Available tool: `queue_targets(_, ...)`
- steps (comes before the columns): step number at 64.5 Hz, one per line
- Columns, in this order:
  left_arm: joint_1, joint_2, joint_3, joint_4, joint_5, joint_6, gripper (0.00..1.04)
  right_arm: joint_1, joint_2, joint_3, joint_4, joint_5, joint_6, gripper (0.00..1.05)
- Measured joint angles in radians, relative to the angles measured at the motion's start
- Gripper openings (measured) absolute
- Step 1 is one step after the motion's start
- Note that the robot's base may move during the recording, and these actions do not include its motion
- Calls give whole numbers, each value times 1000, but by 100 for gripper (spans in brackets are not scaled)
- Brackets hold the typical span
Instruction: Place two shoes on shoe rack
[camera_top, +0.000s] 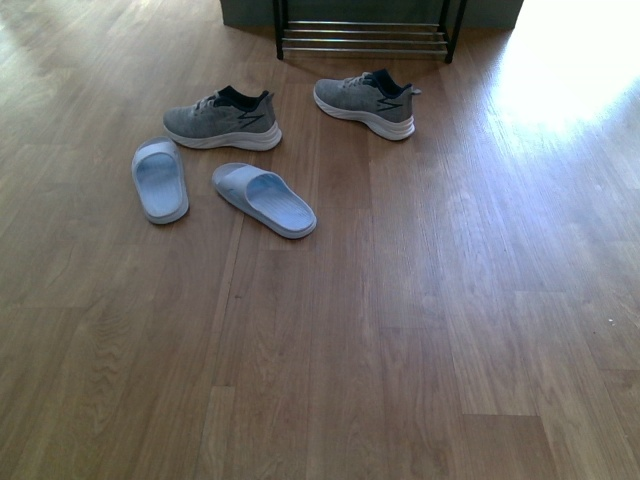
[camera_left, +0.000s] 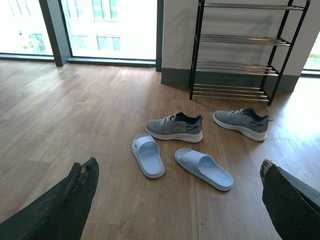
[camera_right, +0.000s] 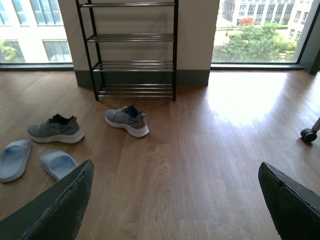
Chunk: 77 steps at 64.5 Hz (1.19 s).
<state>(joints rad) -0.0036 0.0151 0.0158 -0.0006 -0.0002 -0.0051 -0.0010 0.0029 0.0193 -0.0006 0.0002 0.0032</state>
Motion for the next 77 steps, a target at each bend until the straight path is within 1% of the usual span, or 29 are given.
queue_targets(77, 0, 0, 0, 0, 0, 0, 95, 0, 0, 0, 0, 0, 0, 96)
